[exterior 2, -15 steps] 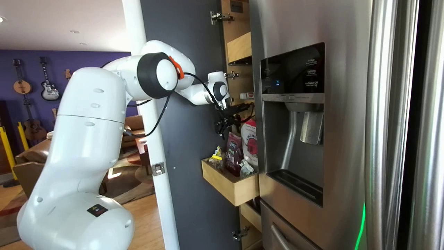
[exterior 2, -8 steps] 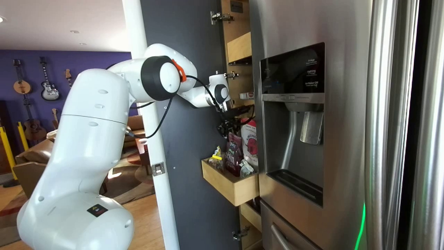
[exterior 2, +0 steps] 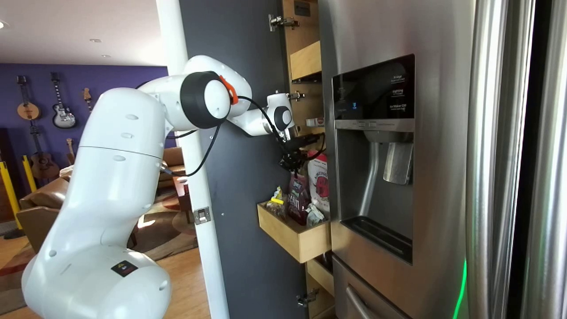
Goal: Pick up the basmati rice from the pulled out tray and put it at the front of the pulled out tray
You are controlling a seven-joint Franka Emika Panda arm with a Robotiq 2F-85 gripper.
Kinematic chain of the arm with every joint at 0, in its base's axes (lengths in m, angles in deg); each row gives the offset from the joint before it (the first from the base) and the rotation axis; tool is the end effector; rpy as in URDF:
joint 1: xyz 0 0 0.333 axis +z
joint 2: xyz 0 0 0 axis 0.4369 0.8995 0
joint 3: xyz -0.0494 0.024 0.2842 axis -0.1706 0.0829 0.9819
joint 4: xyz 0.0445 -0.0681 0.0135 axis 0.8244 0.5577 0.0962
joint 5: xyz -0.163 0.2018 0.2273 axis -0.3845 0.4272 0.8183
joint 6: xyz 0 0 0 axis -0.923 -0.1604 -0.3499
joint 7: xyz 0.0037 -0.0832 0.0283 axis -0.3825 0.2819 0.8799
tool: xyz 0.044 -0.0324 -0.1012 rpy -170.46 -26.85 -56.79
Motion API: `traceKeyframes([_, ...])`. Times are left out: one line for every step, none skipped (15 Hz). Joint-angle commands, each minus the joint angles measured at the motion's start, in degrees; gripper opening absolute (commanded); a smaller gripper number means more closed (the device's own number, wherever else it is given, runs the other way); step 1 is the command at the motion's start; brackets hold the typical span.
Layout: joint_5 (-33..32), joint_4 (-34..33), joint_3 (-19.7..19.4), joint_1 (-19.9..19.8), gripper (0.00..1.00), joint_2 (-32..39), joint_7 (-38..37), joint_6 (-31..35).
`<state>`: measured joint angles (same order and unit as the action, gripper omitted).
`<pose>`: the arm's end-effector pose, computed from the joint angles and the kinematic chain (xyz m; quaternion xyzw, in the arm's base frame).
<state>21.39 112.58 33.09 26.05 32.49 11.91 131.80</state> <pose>0.6393 0.0213 0.4514 0.9112 0.3916 0.1000 0.0801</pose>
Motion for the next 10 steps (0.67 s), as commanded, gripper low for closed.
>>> traceKeyframes([-1.15, -1.41, -0.03, -0.01, 0.01, 0.8, -2.67, -2.11])
traceKeyframes([-0.9, -1.68, -0.03, 0.14, 0.01, 0.54, -3.94, -3.09])
traceKeyframes([-1.57, -2.07, -0.44, 0.74, 0.01, 0.08, -7.0, -4.82])
traceKeyframes([-1.21, -2.41, -0.24, 0.8, 0.01, -0.33, -8.32, -5.77])
traceKeyframes([-1.12, -2.74, -0.08, 1.01, 0.01, -1.04, -10.01, -6.44])
traceKeyframes([-0.97, -3.32, 0.08, 1.16, 0.01, -1.4, -11.44, -7.66])
traceKeyframes([-0.7, -3.91, 0.24, 1.36, 0.01, -1.88, -13.13, -9.28])
traceKeyframes([-0.12, -4.36, 0.55, 1.35, 0.01, -2.28, -14.39, -10.31])
traceKeyframes([0.34, -4.97, 0.83, 1.34, 0.01, -2.58, -15.56, -10.81])
traceKeyframes([0.52, -5.73, 0.92, 1.46, 0.01, -2.94, -16.84, -12.1])
